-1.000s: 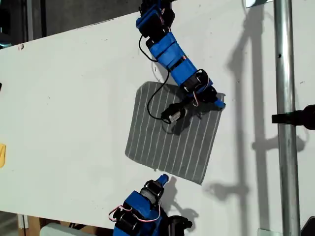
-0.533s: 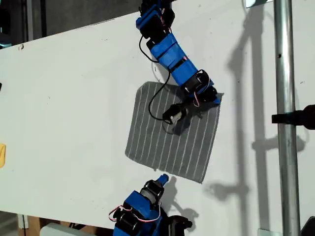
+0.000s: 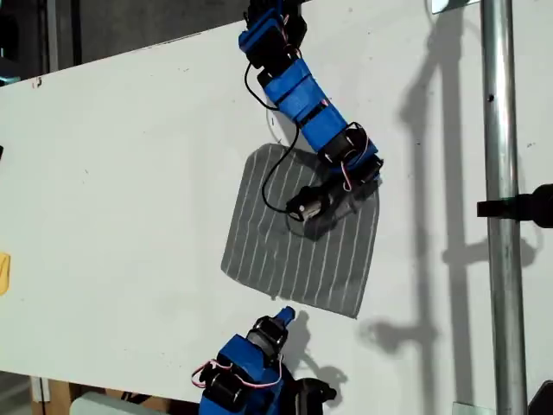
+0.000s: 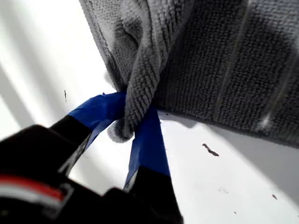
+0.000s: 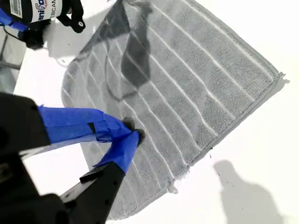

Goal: Grasp corners of a towel and fold twice.

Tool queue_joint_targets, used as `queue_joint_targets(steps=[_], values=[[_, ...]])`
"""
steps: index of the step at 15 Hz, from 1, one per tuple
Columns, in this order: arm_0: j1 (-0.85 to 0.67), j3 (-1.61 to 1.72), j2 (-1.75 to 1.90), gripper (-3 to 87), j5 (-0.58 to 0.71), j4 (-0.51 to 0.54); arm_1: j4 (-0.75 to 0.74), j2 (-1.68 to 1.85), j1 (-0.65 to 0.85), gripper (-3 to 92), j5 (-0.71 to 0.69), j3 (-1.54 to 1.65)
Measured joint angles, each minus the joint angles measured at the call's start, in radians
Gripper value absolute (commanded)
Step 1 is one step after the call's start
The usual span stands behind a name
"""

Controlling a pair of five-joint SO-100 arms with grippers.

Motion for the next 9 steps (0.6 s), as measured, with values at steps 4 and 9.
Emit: queue_joint_targets(steps=[4, 9], values=[[0.017, -0.002, 0.000, 37.1, 0.101, 0.012, -0.003, -0.002, 0.008, -0.2, -0.008, 0.000], [0.106, -0.002, -0.015, 36.3, 0.198, 0.011, -0.008, -0.002, 0.014, -0.2, -0.018, 0.000]])
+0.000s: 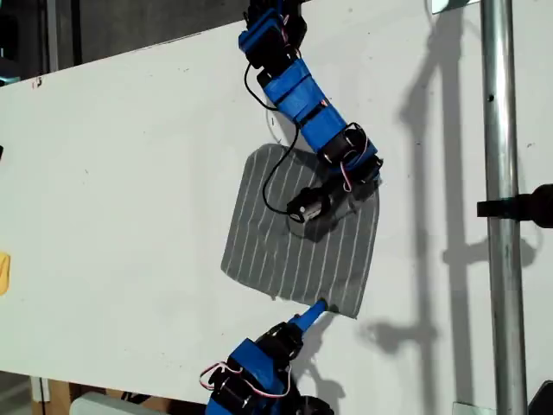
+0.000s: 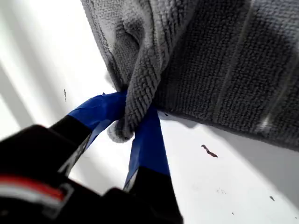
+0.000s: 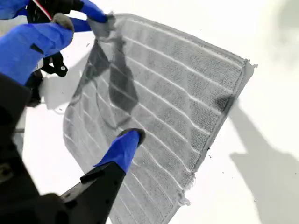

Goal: Grasp corners of a towel and fold twice.

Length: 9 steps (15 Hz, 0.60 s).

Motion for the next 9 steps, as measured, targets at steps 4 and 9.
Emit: queue_joint_targets(steps=[4, 9], values=[[0.040, -0.040, -0.169, 37.3, -0.008, -0.029, -0.002, 0.000, 0.005, -0.2, 0.000, 0.000], [0.092, -0.164, -0.482, 36.8, -0.074, -0.060, -0.003, 0.000, 0.009, -0.2, 0.000, 0.000]])
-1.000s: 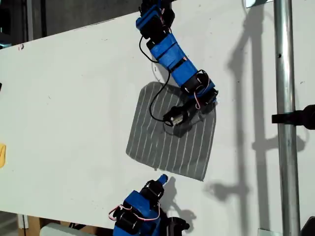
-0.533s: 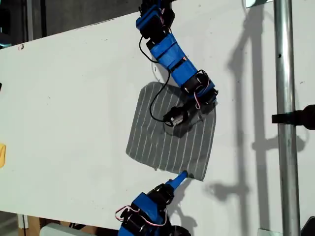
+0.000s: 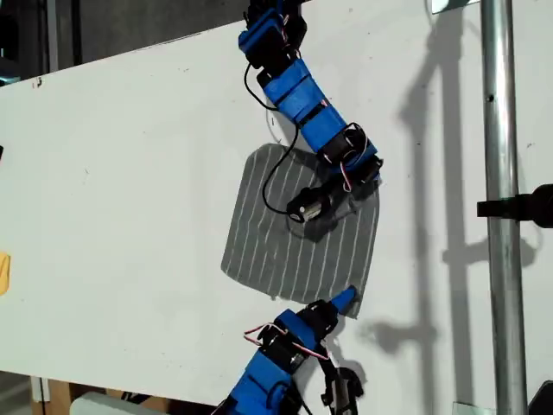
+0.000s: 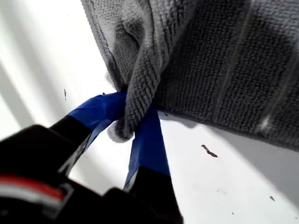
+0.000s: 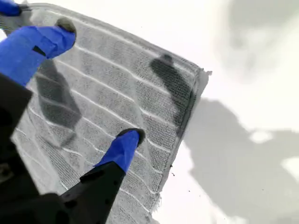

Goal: Grasp corners of a towel and fold twice.

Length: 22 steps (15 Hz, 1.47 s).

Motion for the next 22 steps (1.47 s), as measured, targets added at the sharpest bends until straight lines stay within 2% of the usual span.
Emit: queue_joint_targets(steps=[4, 8, 10, 11, 12, 13, 18, 22], values=[[0.043, 0.052, -0.103, 34.4, -0.069, -0.087, 0.000, 0.000, 0.000, -0.2, 0.000, 0.000], [0.066, 0.232, -0.115, 30.5, -0.117, -0.293, 0.000, 0.000, 0.000, -0.2, -0.002, 0.000], [0.066, 0.255, -0.150, 28.7, -0.127, -0.347, -0.003, 0.000, 0.000, -0.2, -0.003, 0.000], [0.071, 0.252, -0.173, 23.8, -0.129, -0.351, -0.005, 0.000, 0.000, -0.2, -0.003, 0.000], [0.071, 0.249, -0.206, 8.6, -0.135, -0.353, -0.005, 0.000, 0.000, -0.2, -0.003, 0.000], [0.069, 0.233, -0.241, -2.8, -0.140, -0.353, -0.005, 0.000, 0.000, -0.2, -0.003, 0.000], [0.058, 0.222, -0.193, -2.9, -0.120, -0.396, -0.017, 0.003, 0.009, -0.2, -0.003, 0.002], [0.038, 0.224, -0.086, -2.9, -0.018, -0.382, 0.006, 0.049, 0.015, -0.2, -0.008, 0.031]])
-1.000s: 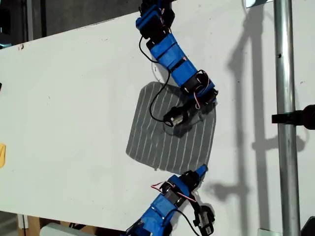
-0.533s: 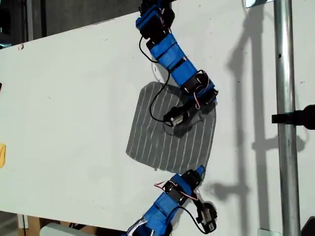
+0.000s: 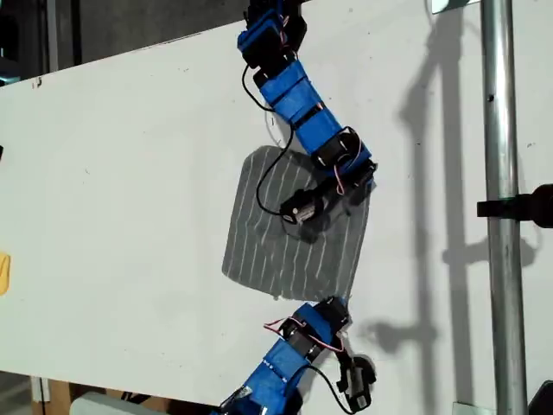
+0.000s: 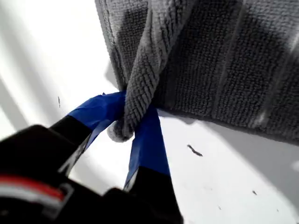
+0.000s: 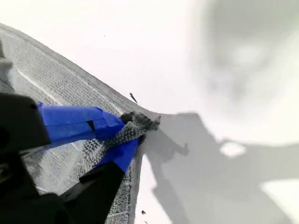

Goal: Grasp corners of a towel and fold twice.

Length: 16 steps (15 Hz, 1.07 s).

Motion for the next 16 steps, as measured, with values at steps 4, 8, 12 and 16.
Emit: queue_joint_targets(steps=[4, 8, 12, 16], values=[[-0.021, -0.176, 0.126, -2.9, 0.107, 0.127, 0.083, 0.164, 0.008, -0.2, -0.005, 0.006], [-0.031, -0.235, 0.202, -2.9, 0.169, 0.117, 0.097, 0.331, 0.008, -0.2, -0.038, 0.025], [-0.063, -0.219, 0.213, -2.9, 0.163, 0.117, 0.109, 0.364, 0.015, -0.2, -0.044, 0.069], [-0.190, -0.130, 0.276, -2.9, 0.138, 0.166, 0.146, 0.538, 0.107, -0.2, -0.006, 0.301]])
